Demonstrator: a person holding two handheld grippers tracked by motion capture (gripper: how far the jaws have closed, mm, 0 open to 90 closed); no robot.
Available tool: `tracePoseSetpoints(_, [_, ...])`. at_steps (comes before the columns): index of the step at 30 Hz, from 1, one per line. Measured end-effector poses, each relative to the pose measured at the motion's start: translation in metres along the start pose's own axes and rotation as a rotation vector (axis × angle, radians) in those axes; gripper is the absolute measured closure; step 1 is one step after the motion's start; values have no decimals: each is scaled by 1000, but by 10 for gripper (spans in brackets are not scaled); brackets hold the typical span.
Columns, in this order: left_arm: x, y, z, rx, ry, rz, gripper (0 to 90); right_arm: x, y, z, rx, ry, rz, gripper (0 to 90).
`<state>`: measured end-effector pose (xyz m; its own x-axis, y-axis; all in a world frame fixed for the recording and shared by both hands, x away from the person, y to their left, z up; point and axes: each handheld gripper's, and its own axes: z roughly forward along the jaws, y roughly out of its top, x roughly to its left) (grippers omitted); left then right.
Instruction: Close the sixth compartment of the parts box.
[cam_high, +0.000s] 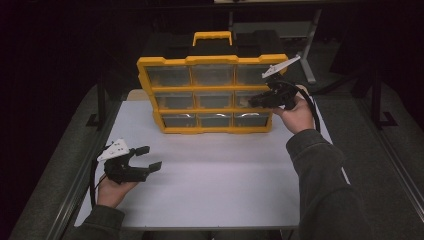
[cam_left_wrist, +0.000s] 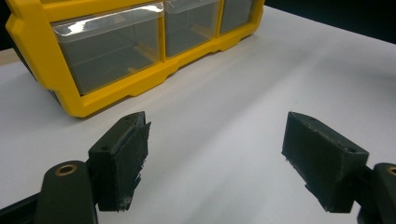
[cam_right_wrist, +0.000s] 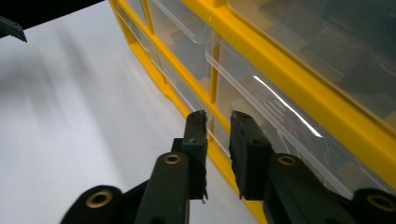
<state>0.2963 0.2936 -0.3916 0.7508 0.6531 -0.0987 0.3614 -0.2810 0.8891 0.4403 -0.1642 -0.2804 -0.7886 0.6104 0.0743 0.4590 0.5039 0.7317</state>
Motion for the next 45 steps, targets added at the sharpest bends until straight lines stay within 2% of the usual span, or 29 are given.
tracePoseSetpoints(11, [0,0,2,-4,-3,-5,221,3,-5,6,-25,25,8,667])
tracePoseSetpoints(17, [0,0,2,10,-4,-2,221,3,-10,9,-31,40,11,638])
tracePoseSetpoints(24, [0,-1,3,14,-7,-2,221,8,-13,13,-45,53,30,592])
tracePoseSetpoints(28, [-1,-1,3,12,-10,-4,220,12,-18,17,-52,58,13,569])
tracePoseSetpoints(45, [0,-1,4,24,-15,5,220,18,-36,20,-88,68,36,528])
